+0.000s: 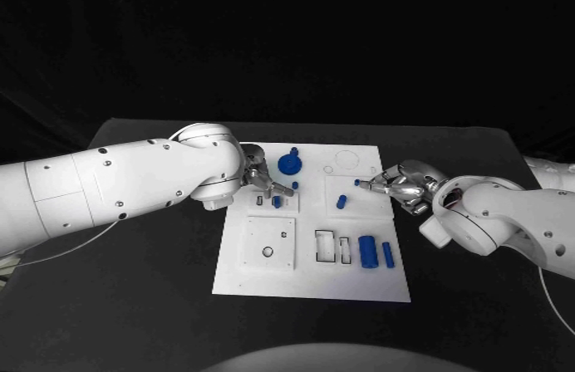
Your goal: Assemble the parts on the task board
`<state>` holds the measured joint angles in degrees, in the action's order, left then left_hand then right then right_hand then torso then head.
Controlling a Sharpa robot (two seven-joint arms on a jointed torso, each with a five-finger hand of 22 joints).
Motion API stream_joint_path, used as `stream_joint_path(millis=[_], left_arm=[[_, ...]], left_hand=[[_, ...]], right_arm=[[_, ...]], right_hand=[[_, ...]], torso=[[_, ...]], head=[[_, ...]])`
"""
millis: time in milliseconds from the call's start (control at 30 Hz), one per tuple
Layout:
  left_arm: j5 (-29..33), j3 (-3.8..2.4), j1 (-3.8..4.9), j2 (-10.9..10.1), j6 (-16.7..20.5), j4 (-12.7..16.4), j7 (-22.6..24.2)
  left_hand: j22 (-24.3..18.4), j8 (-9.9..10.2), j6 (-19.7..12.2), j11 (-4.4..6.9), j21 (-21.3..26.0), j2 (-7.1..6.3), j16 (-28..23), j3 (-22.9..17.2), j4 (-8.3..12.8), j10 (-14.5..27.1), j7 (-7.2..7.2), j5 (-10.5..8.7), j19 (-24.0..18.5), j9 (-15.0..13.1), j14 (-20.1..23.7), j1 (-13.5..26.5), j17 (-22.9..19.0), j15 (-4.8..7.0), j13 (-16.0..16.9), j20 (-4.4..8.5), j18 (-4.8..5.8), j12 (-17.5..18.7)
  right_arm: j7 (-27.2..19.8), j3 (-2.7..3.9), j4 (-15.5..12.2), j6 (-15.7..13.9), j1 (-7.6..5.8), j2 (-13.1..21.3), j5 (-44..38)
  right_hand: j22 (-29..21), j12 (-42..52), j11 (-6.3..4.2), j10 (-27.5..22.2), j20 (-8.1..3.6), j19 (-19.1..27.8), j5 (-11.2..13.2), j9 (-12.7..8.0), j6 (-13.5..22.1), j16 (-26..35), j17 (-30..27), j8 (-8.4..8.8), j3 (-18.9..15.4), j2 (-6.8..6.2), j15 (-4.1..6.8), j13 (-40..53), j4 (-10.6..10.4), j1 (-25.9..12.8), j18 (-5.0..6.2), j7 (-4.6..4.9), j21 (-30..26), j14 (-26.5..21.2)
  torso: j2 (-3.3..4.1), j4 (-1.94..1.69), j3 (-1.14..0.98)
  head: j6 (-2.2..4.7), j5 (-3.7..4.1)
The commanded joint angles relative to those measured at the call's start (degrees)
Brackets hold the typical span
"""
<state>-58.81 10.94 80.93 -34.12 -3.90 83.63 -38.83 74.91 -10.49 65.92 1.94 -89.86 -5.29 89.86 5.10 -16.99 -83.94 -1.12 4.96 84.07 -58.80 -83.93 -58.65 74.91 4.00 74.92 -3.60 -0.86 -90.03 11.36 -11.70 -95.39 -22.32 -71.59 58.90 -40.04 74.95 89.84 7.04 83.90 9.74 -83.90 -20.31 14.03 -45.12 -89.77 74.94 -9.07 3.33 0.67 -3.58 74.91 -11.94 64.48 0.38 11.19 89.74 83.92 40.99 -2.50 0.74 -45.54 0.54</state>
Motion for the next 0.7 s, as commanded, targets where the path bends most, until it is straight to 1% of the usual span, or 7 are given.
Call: stream_joint_path(millis=[33,200,400,433,567,667,700], left_arm=[[0.71,0.02,0.08,0.41,-3.04,-0.16,-1.75],[0.78,0.28,0.08,0.95,-3.75,-0.44,-2.39],[0.81,0.57,0.08,1.37,-4.3,-0.73,-2.88],[0.82,0.6,0.08,1.43,-4.3,-0.79,-2.92],[0.95,0.68,0.06,1.63,-4.21,-1.1,-2.93],[1.02,0.72,0.05,1.78,-4.18,-1.38,-2.89],[1.03,0.73,0.04,1.81,-4.17,-1.43,-2.88]], left_hand=[[15.09,0.37,0.12,-0.14,-0.14,0.79,0.14,-0.76,0.06,-6.06,-0.29,-0.65,5.93,-0.12,-6.07,-1.15,15.09,-0.15,15.08,0.09,0.86,0.03],[15.09,0.43,0.02,-0.13,-0.14,2.45,0.14,-1.34,0.17,-6.06,-0.27,-1.35,5.93,-0.17,-6.07,-2.63,15.09,-0.14,15.08,0.07,0.86,0.03],[15.09,0.45,-0.01,-0.11,-0.14,2.77,0.14,-1.42,0.22,-6.06,-0.24,-1.41,5.93,-0.19,-6.07,-3.29,15.09,-0.14,15.08,0.06,0.86,0.03],[15.09,0.45,-0.02,-0.11,-0.14,2.88,0.14,-1.44,0.22,-6.06,-0.24,-1.42,5.93,-0.19,-6.07,-3.38,15.09,-0.14,15.08,0.06,0.86,0.03],[15.09,0.5,-0.13,-0.06,-0.14,5.15,0.14,-1.89,0.3,-6.06,-0.17,-1.58,5.93,-0.25,-6.07,-5.14,15.09,-0.09,15.08,0.06,0.86,0.03],[15.09,0.54,-0.21,-0.02,-0.14,6.17,0.14,-1.93,0.36,-6.06,-0.13,-1.6,5.93,-0.27,-6.07,-6.56,15.09,-0.07,15.08,0.07,0.86,0.03],[15.09,0.55,-0.21,-0.01,-0.14,6.31,0.14,-1.91,0.37,-6.06,-0.12,-1.59,5.93,-0.28,-6.07,-6.79,15.09,-0.06,15.08,0.08,0.86,0.03]], right_arm=[[-0.17,-0.01,-0.11,0.34,0.04,-0.03,-0.57],[-0.19,-0.01,-0.12,0.37,0.04,-0.1,-0.57],[-0.19,-0.01,-0.1,0.37,0.04,-0.15,-0.57],[-0.2,-0.01,-0.09,0.36,0.04,-0.16,-0.57],[-0.22,-0.01,-0.05,0.32,0.04,-0.19,-0.57],[-0.23,-0.01,-0.06,0.31,0.04,-0.22,-0.57],[-0.23,-0.01,-0.06,0.31,0.04,-0.23,-0.57]], right_hand=[[15.05,0.16,0.34,6.1,0.35,-6.1,0.34,-0.09,0.25,-0.23,15.06,-0.24,-0.45,0.46,-0.31,15.09,-0.02,-0.1,-0.38,0.3,0.26,6.08],[15.05,0.16,0.34,6.1,0.35,-6.1,0.34,-0.09,0.25,-0.23,15.06,-0.24,-0.45,0.46,-0.31,15.09,-0.02,-0.1,-0.38,0.3,0.26,6.08],[15.05,0.16,0.34,6.1,0.35,-6.1,0.34,-0.09,0.25,-0.23,15.06,-0.24,-0.45,0.46,-0.31,15.09,-0.02,-0.1,-0.38,0.3,0.26,6.08],[15.05,0.16,0.34,6.1,0.35,-6.1,0.34,-0.09,0.25,-0.23,15.06,-0.24,-0.45,0.46,-0.31,15.09,-0.02,-0.1,-0.38,0.3,0.26,6.08],[15.05,0.16,0.34,6.1,0.35,-6.1,0.34,-0.09,0.25,-0.23,15.06,-0.24,-0.45,0.46,-0.31,15.09,-0.02,-0.1,-0.38,0.3,0.26,6.08],[15.05,0.16,0.34,6.1,0.35,-6.1,0.34,-0.09,0.25,-0.23,15.06,-0.24,-0.45,0.46,-0.31,15.09,-0.02,-0.1,-0.38,0.3,0.26,6.08],[15.05,0.16,0.34,6.1,0.35,-6.1,0.34,-0.09,0.25,-0.23,15.06,-0.24,-0.45,0.46,-0.31,15.09,-0.02,-0.1,-0.38,0.3,0.26,6.08]], torso=[[-0.01,-0.08,0.01],[-0.04,-0.07,0.03],[-0.07,-0.05,0.03],[-0.04,-0.06,0.01],[-0.04,-0.06,0.01],[-0.04,-0.07,0.03],[-0.03,-0.07,0.02]], head=[[-0.05,0.03],[-0.07,0.01],[-0.12,-0.03],[0.0,-0.01],[-0.01,-0.05],[0.01,-0.03],[0.03,-0.05]])
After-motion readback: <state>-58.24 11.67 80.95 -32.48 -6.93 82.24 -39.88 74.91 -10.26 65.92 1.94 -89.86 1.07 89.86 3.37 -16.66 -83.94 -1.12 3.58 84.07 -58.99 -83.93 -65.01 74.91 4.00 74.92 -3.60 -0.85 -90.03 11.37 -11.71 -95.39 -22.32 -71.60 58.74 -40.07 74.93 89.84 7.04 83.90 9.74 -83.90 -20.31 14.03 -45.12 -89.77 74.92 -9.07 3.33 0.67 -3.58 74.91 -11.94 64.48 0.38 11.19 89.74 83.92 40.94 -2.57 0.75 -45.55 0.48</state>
